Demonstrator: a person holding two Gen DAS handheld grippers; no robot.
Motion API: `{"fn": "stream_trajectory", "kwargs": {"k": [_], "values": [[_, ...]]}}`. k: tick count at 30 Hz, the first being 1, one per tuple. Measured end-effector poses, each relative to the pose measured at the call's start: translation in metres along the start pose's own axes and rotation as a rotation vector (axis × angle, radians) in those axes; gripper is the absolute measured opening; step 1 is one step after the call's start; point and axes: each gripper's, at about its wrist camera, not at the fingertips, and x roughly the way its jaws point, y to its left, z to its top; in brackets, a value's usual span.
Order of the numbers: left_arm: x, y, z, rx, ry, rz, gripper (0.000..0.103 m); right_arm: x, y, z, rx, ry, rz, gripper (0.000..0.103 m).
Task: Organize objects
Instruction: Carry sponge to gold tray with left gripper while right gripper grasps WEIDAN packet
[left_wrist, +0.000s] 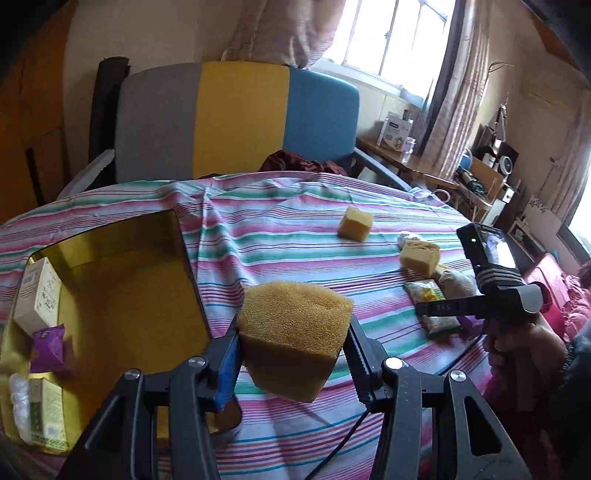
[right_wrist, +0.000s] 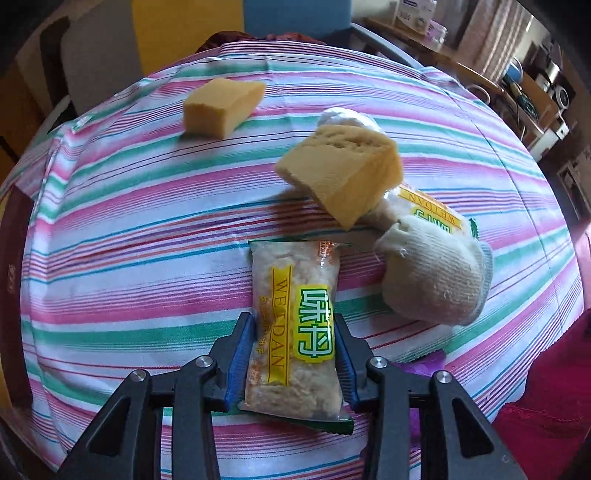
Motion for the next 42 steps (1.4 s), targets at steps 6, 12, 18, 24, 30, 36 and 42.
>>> {"fn": "stream_trajectory", "kwargs": {"k": [6,12,18,24,30,36,42], "values": [[-0.003,0.014,-0.001,-0.016,0.001,0.068,0.052,-0.008,0.012,-0.005,-0.06,-0.016,0.07,0.039],[-0.01,0.025,0.0,-0.018,-0.009,0.123,0.052,-0.009,0.027,-0.007,-0.142,-0.02,0.093,0.039],[-0.017,0.041,0.005,-0.037,-0.02,0.166,0.052,-0.004,0.023,-0.006,-0.148,-0.012,0.092,0.039],[-0.014,0.059,0.004,-0.05,-0.002,0.222,0.052,-0.005,0.026,-0.007,-0.167,-0.005,0.082,0.04],[-0.008,0.1,-0.003,-0.136,0.048,0.234,0.052,-0.005,0.027,-0.008,-0.167,-0.002,0.083,0.04],[-0.013,0.168,0.007,-0.26,0.061,0.253,0.052,-0.007,0.03,-0.007,-0.166,-0.003,0.082,0.041],[0.01,0.209,0.032,-0.3,0.077,0.293,0.052,-0.007,0.028,-0.007,-0.168,-0.004,0.083,0.041]]}}
